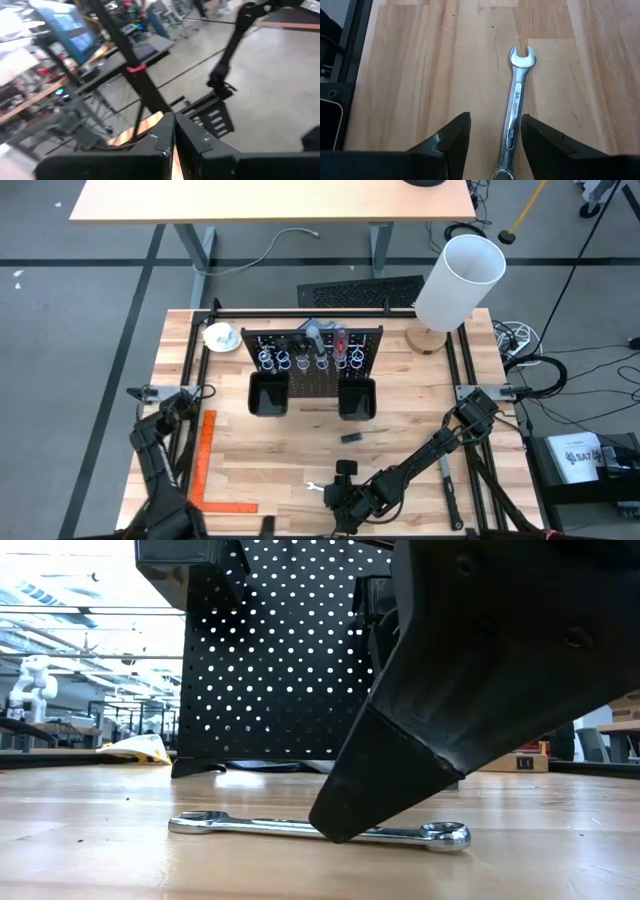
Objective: Hang tools onto peg board
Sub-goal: Hang the silver wrench on the black peg board
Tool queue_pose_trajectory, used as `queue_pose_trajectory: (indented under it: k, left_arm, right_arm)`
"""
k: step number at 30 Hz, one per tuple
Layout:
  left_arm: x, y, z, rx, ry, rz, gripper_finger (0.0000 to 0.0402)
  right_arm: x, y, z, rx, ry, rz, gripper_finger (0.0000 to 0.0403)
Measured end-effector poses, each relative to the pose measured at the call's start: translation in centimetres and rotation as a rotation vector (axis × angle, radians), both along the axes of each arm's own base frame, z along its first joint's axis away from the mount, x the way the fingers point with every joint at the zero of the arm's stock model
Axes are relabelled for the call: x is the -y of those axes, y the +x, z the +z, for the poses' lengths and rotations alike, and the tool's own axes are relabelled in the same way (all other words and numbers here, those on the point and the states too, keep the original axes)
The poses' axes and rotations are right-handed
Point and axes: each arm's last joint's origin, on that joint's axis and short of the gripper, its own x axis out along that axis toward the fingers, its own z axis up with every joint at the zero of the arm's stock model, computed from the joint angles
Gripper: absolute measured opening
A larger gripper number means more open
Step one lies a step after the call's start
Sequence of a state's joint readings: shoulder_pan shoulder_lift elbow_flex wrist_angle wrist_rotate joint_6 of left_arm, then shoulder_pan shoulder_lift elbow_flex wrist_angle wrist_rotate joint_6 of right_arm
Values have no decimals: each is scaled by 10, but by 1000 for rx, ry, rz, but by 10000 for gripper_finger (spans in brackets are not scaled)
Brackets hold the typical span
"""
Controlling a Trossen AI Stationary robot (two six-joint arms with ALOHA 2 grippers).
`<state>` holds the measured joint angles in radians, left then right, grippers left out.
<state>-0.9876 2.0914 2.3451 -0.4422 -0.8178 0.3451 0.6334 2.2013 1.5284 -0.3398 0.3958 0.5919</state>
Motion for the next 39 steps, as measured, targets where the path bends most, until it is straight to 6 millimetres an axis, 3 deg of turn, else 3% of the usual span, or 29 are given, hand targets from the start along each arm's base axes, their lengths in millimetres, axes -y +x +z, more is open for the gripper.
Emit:
queue_pose_trajectory:
  k: [8,14,18,22,24,27,30,39]
  left_arm:
    - [-14,-24,-1,-62,15,173,19]
    - [-45,-50,-30,-32,-50,340,19]
    - [-90,-88,-71,7,-143,416,19]
    - [-154,-131,-117,69,-417,464,18]
    - [-170,-141,-136,77,-554,382,12]
    - [-180,-144,-154,144,-582,151,6]
    - [-191,-146,-160,269,-585,-10,10]
    - [-195,-132,-177,180,-582,-63,14]
  right_arm:
    - [0,0,0,1,1,-3,167]
    - [0,0,0,1,-5,5,167]
    - [1,1,0,6,-8,10,167]
    - [1,3,1,19,-7,17,167]
    - [3,4,1,18,-9,16,167]
    - [6,6,1,18,-18,20,167]
    - [11,9,1,17,-23,15,167]
    - [13,11,1,17,-61,70,167]
